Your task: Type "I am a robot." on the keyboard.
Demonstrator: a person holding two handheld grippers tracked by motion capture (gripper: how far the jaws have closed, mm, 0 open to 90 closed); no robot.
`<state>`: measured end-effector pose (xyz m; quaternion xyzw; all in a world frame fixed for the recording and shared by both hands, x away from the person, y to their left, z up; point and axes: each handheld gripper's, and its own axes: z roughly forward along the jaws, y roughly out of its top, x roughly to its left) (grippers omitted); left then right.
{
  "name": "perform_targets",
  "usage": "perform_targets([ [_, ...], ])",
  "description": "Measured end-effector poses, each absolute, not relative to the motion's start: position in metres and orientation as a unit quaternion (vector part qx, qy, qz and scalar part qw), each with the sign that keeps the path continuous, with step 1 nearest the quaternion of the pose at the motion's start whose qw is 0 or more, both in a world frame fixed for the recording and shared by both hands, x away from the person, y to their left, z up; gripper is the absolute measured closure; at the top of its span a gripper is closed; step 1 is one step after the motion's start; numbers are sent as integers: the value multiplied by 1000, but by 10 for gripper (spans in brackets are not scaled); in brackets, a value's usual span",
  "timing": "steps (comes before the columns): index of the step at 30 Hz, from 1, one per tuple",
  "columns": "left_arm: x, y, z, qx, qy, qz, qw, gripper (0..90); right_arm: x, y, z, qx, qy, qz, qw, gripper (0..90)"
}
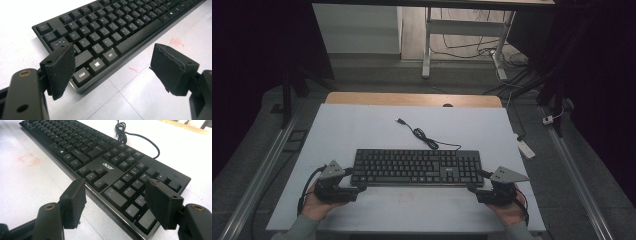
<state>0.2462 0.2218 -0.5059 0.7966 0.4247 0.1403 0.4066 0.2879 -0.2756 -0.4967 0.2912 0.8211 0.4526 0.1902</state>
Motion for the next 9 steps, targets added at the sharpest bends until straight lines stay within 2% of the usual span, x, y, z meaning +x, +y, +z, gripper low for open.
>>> perform_targets([
  [9, 246, 223, -506, 797, 425, 140, 406, 202, 288, -275, -497, 288, 821, 455, 188, 338],
])
